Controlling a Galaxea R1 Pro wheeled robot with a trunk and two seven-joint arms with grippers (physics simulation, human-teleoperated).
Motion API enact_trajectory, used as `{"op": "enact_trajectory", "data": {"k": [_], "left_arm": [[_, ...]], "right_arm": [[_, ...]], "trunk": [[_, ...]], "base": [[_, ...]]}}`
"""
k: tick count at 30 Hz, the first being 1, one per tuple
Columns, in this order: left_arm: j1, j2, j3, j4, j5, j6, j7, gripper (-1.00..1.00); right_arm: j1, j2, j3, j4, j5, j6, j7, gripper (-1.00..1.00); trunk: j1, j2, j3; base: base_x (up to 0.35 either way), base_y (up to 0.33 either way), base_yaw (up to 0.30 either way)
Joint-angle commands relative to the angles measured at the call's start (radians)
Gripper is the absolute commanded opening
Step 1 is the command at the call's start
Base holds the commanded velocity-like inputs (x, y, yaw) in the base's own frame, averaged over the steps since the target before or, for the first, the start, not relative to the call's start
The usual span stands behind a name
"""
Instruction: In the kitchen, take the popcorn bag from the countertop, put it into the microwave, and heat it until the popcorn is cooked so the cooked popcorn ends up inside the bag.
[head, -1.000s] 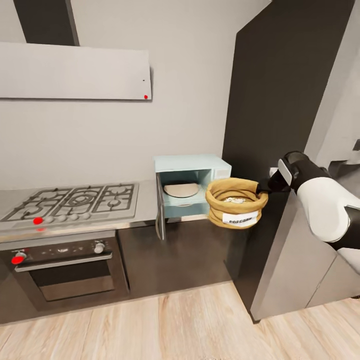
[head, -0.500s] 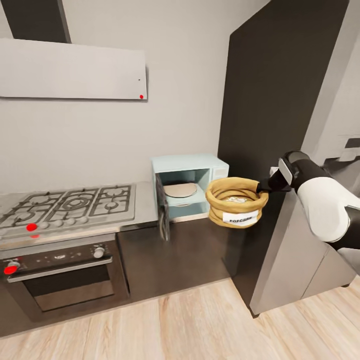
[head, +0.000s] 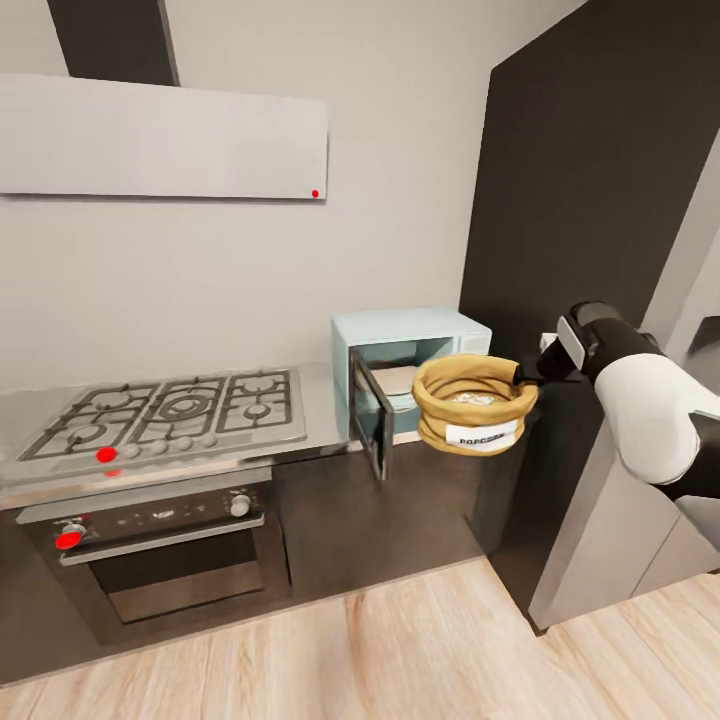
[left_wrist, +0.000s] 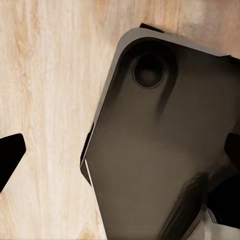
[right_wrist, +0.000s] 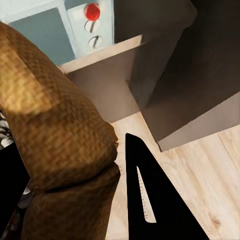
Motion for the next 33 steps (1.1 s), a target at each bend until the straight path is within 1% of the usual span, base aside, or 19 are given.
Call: {"op": "enact_trajectory", "data": {"k": [1,7,9,17,18,22,26,28,33], "left_arm": [[0.000,0.000,0.001,0.000,0.002,-0.003,0.002,1.00],[0.000,0.000,0.001,0.000,0.002,-0.003,0.002,1.00],[0.000,0.000,0.001,0.000,0.002,-0.003,0.002,1.00],[0.000,0.000,0.001,0.000,0.002,-0.003,0.002,1.00],[0.000,0.000,0.001,-0.001,0.002,-0.003,0.002,1.00],[0.000,0.000,0.001,-0.001,0.002,-0.003,0.002,1.00],[0.000,0.000,0.001,-0.001,0.002,-0.003,0.002,1.00],[0.000,0.000,0.001,-0.001,0.002,-0.003,0.002,1.00],[0.000,0.000,0.001,-0.001,0.002,-0.003,0.002,1.00]], "right_arm": [[-0.001,0.000,-0.005,-0.001,0.011,0.003,0.008,-1.00],[0.000,0.001,-0.005,-0.001,0.010,0.003,0.007,-1.00],[-0.001,0.001,-0.005,-0.002,0.011,0.003,0.006,-1.00],[-0.001,0.000,-0.005,-0.002,0.011,0.003,0.006,-1.00],[-0.002,-0.006,-0.006,0.004,0.015,0.003,0.000,-1.00],[-0.002,-0.006,-0.003,0.018,0.018,-0.003,-0.003,-1.00],[-0.003,-0.019,-0.001,0.018,0.050,0.003,-0.003,-1.00],[-0.003,-0.023,-0.001,0.018,0.050,0.003,-0.002,-1.00],[-0.003,-0.023,-0.002,0.007,0.054,0.003,-0.002,-1.00]], "trunk": [[0.000,-0.001,-0.001],[0.000,-0.001,-0.001],[0.000,-0.001,-0.001],[0.000,-0.001,-0.001],[0.000,-0.001,-0.001],[0.000,-0.001,-0.001],[0.000,-0.001,-0.001],[0.000,-0.001,-0.001],[0.000,-0.001,-0.001]], "base": [[0.000,0.322,0.000],[0.000,0.316,0.000],[0.000,0.136,0.000],[0.000,0.010,0.000],[0.000,0.000,0.000],[0.000,0.000,0.000],[0.000,0.000,0.000],[0.000,0.000,0.000],[0.000,0.000,0.000]]}}
